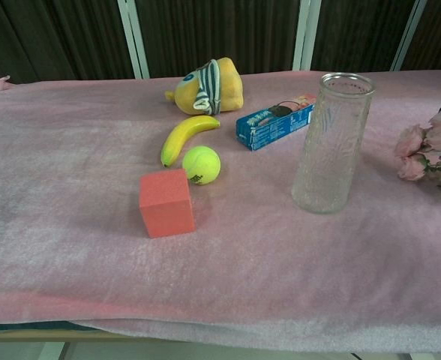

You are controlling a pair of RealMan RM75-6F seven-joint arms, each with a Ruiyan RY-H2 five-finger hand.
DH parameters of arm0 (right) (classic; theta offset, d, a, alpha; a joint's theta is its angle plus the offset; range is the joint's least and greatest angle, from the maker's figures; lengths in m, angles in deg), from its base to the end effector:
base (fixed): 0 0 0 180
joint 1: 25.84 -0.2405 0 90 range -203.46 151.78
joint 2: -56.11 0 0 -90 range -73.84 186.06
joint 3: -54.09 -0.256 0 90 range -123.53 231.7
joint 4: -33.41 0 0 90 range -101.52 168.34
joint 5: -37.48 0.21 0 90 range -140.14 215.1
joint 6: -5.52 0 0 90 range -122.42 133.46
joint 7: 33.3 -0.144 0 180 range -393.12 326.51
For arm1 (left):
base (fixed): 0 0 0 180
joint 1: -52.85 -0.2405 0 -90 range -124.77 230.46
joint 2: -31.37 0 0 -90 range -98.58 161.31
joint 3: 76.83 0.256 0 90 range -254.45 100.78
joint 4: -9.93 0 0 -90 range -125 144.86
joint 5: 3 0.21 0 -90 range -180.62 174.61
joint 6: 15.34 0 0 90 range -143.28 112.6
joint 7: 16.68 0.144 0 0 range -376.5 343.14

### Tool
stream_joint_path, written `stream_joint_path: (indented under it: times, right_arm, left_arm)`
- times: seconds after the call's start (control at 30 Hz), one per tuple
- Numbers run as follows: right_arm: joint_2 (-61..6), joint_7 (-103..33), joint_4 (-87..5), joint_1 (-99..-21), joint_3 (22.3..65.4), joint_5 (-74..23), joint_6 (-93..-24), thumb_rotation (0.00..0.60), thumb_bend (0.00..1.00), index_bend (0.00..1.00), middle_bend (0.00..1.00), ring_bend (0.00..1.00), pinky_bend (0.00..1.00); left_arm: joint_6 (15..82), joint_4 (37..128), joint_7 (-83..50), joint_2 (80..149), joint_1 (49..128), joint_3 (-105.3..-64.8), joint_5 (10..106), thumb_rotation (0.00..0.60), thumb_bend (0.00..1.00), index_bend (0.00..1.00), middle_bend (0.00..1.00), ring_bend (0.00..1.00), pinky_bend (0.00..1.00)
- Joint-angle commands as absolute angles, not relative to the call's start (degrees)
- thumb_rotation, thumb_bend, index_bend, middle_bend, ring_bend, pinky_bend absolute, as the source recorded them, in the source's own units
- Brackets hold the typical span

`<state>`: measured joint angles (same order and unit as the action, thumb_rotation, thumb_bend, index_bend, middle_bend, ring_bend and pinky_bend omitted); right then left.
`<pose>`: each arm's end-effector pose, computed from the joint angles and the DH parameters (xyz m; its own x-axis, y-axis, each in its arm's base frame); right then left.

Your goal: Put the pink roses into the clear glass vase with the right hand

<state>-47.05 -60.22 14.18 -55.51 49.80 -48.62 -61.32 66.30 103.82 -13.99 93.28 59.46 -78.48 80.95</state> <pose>-0.3503 -0.3580 0.0568 0.5067 -0.0156 0.8620 -0.8531 -0.1530 0.4987 -0.3130 0.1855 0.1602 0.4466 0.0699 0.8920 0.8943 -0.0051 -0.4473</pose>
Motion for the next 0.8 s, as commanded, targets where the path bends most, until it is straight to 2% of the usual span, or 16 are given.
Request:
stream_joint_path:
  times: [0.03, 0.23, 0.47, 0.6, 0.8]
  right_arm:
    - [-46.3, -58.0, 14.0, -54.3, 46.9, -46.1, -65.8, 0.600, 0.41, 0.84, 0.68, 0.73, 0.80]
    - [-43.1, -58.5, 8.9, -53.4, 43.2, -44.2, -74.9, 0.600, 0.41, 0.84, 0.68, 0.73, 0.80]
    - [-42.0, -66.2, 0.3, -55.0, 37.1, -43.6, -89.9, 0.600, 0.42, 0.84, 0.68, 0.73, 0.80]
    - [-40.7, -70.7, -5.4, -56.7, 34.3, -43.2, -92.4, 0.600, 0.44, 0.84, 0.68, 0.73, 0.80]
    - [-36.4, -70.8, -16.3, -58.1, 32.4, -43.8, -92.2, 0.600, 0.46, 0.84, 0.68, 0.73, 0.80]
  left_arm:
    - [66.3, 103.9, -14.1, 93.2, 59.5, -78.4, 81.2, 0.600, 0.39, 0.25, 0.20, 0.15, 0.28]
    - [66.7, 103.9, -14.5, 93.1, 59.4, -78.2, 82.0, 0.600, 0.39, 0.25, 0.20, 0.15, 0.28]
    - [66.7, 103.6, -15.1, 93.1, 59.4, -78.1, 82.2, 0.600, 0.39, 0.25, 0.20, 0.15, 0.28]
    - [66.5, 103.5, -15.6, 93.0, 59.4, -78.1, 82.2, 0.600, 0.39, 0.25, 0.20, 0.15, 0.28]
    - [66.5, 103.3, -15.8, 92.9, 59.4, -78.2, 81.9, 0.600, 0.39, 0.25, 0.20, 0.15, 0.28]
